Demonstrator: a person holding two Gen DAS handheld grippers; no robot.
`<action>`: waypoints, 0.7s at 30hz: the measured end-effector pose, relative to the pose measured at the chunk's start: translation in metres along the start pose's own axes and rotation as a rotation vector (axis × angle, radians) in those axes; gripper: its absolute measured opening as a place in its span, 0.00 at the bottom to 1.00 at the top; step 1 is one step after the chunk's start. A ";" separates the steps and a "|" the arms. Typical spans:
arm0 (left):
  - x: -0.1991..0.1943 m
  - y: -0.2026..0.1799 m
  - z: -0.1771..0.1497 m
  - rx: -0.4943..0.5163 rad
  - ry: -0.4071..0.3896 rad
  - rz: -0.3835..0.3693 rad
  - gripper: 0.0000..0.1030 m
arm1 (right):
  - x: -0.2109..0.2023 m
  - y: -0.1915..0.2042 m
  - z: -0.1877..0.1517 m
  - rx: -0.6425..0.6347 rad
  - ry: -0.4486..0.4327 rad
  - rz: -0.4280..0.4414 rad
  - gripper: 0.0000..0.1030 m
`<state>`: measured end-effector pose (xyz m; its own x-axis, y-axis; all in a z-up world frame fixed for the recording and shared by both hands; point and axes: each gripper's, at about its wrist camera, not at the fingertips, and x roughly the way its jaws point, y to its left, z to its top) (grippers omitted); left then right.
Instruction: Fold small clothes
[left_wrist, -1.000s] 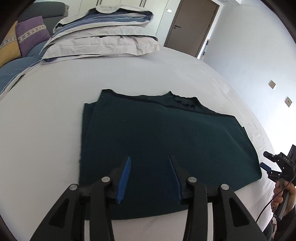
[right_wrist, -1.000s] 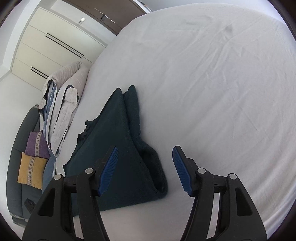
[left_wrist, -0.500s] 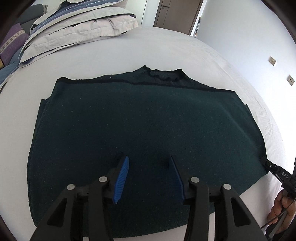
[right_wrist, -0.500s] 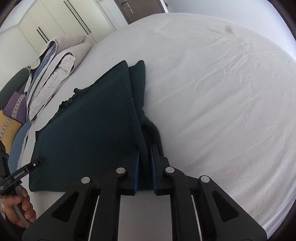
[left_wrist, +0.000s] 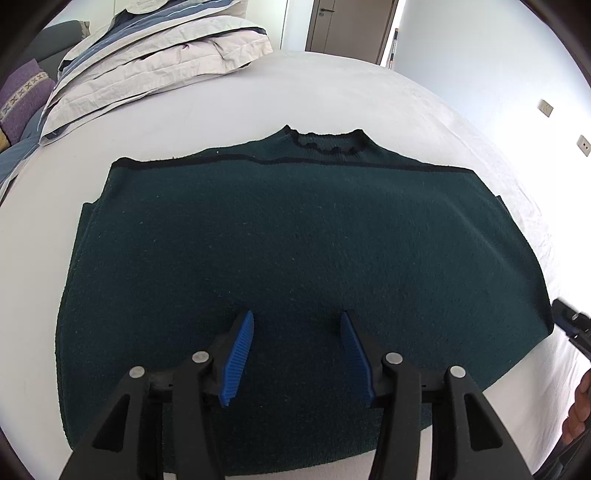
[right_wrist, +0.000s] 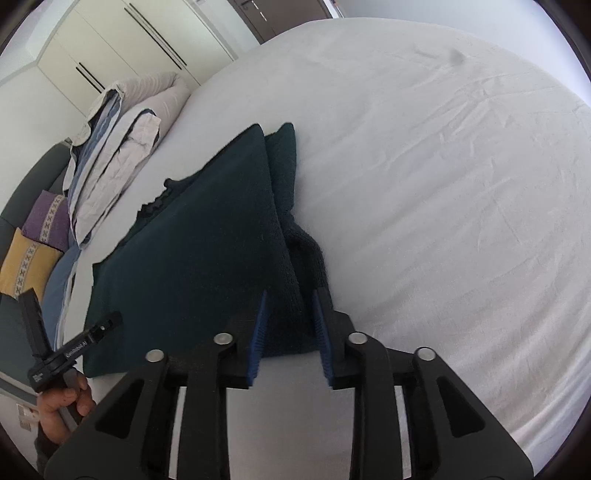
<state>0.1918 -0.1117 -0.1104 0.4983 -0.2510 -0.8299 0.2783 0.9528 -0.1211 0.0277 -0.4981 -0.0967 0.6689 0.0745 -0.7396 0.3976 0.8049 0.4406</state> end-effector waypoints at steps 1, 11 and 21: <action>0.000 -0.001 0.000 0.003 -0.001 0.002 0.53 | -0.006 -0.002 0.003 0.017 -0.033 0.011 0.59; 0.002 -0.002 -0.001 0.016 -0.003 0.013 0.55 | 0.033 -0.016 0.049 0.121 0.030 0.096 0.66; 0.004 -0.003 -0.002 0.030 -0.007 0.016 0.58 | 0.061 0.000 0.048 0.095 0.089 0.170 0.61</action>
<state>0.1911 -0.1149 -0.1142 0.5088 -0.2370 -0.8276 0.2946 0.9513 -0.0913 0.0986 -0.5218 -0.1179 0.6752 0.2594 -0.6905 0.3437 0.7176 0.6057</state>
